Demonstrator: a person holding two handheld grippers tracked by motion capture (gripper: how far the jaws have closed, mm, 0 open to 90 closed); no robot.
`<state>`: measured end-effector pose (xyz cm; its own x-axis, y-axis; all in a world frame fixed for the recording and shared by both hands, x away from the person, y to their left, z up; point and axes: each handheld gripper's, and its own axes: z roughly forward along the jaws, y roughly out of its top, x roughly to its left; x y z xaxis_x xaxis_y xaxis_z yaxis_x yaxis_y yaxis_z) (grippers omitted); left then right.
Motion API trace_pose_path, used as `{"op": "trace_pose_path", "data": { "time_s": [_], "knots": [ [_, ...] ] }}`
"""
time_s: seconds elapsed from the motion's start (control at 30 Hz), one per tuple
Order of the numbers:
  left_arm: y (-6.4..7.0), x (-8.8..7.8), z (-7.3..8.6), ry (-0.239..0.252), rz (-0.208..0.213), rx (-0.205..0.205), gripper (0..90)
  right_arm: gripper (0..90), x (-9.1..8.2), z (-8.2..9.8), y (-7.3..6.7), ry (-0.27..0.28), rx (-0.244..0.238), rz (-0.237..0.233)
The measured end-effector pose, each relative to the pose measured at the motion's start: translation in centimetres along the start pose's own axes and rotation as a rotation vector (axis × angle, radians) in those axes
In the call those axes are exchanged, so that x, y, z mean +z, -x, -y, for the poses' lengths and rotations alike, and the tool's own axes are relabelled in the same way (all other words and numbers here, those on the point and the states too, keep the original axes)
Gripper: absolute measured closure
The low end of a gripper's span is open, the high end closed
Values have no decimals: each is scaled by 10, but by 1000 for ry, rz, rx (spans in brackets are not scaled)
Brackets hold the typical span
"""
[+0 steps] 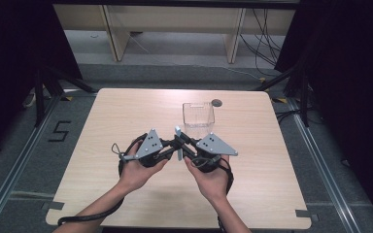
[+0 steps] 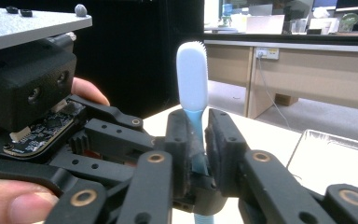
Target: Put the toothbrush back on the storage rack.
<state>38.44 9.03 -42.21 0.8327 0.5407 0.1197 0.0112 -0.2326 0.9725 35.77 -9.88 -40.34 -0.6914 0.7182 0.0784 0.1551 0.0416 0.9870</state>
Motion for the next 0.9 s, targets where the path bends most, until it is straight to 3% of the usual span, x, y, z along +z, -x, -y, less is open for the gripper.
{"op": "trace_pose_path", "data": {
  "time_s": [0.07, 0.17, 0.33, 0.63, 0.83, 0.87, 0.9],
  "knots": [
    [0, 0, -1, 2, 0, 6, 842, 843, 0, -1, 2, 23, -41, 10],
    [1, 0, -1, 8, -1, 8, 841, 850, -1, -2, 4, 36, -58, 21],
    [2, 0, -1, 15, -8, 18, 808, 852, -2, -3, 3, 18, -48, 20],
    [0, -9, 0, -10, -33, 57, 516, 851, -6, -6, 14, 31, -52, 56],
    [-5, -22, 4, -34, -83, 72, 436, 851, -9, -5, 20, 29, -36, 68],
    [-6, -24, 4, -37, -88, 70, 428, 851, -11, -5, 23, 28, -55, 91],
    [-8, -26, 4, -37, -94, 65, 418, 851, -13, -5, 24, 17, -32, 95]
  ]
}}
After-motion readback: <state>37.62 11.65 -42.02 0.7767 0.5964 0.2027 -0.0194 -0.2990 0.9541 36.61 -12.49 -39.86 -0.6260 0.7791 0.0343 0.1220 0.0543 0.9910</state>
